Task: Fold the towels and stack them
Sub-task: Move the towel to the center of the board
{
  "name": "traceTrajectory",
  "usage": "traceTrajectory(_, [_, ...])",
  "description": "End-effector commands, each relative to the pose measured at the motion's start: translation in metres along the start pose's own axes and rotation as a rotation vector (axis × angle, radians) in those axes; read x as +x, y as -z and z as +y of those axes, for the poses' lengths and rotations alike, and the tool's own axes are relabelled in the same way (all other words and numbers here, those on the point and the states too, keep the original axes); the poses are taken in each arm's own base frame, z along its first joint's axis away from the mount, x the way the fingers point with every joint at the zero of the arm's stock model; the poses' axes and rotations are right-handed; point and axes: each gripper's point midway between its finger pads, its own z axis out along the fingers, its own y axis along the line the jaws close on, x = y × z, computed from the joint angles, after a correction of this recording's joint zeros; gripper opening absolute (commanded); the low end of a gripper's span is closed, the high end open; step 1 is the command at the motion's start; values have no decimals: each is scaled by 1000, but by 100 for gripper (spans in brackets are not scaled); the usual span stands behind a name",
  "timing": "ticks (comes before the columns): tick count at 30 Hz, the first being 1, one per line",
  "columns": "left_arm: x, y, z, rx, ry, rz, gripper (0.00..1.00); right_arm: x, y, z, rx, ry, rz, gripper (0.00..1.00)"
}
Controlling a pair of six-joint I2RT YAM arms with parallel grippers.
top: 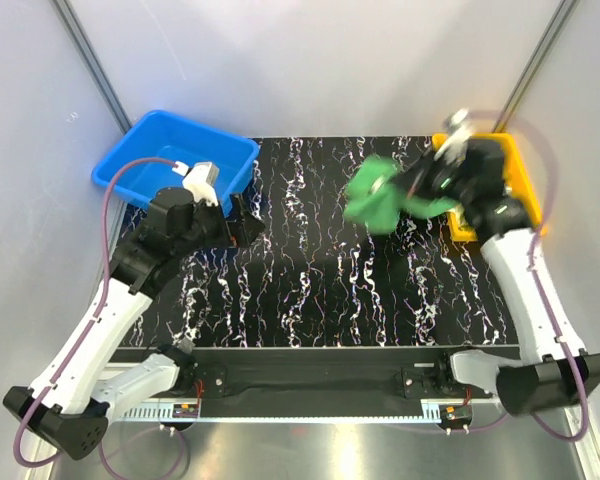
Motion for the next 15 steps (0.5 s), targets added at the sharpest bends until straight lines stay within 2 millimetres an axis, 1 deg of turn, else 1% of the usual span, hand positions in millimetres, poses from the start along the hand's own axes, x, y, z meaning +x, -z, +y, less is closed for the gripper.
traceTrajectory(1, [10,6,12,-55,21,21,99,152,-22,3,-127,-144,324,0])
traceTrajectory(2, [12,6,15,-69,23,23,99,180,-21,1,-127,-179,360,0])
traceTrajectory(3, [14,6,17,-77,25,26,99,197,-20,4,-156,-173,355,1])
traceTrajectory(4, [20,4,23,-97,31,32,99,253,-16,-6,-141,-192,469,3])
traceTrajectory(5, [22,4,24,-98,32,34,99,271,-13,-9,-135,-207,507,5])
traceTrajectory(6, [25,3,26,-100,29,39,99,287,-8,-16,-98,-207,556,9])
traceTrajectory(7, [28,0,25,-87,26,47,98,297,-4,-24,-64,-196,583,13])
traceTrajectory(8, [30,-5,26,-91,21,57,98,300,5,-31,-21,-188,595,21])
traceTrajectory(9, [31,-9,27,-92,17,68,98,295,4,-40,34,-172,559,30])
traceTrajectory(10, [26,-12,26,-90,17,61,97,285,4,-39,45,-161,525,37])
traceTrajectory(11, [25,-17,24,-86,19,66,96,276,5,-39,61,-153,493,41])
traceTrajectory(12, [29,-29,26,-92,22,95,96,265,4,-49,128,-134,440,43])
traceTrajectory(13, [21,-36,21,-70,20,80,95,250,1,-49,155,-116,389,44])
traceTrajectory(14, [24,-45,17,-45,27,105,93,241,-1,-57,208,-93,356,44])
traceTrajectory(15, [27,-61,17,-39,32,138,92,229,-9,-79,323,-57,301,44])
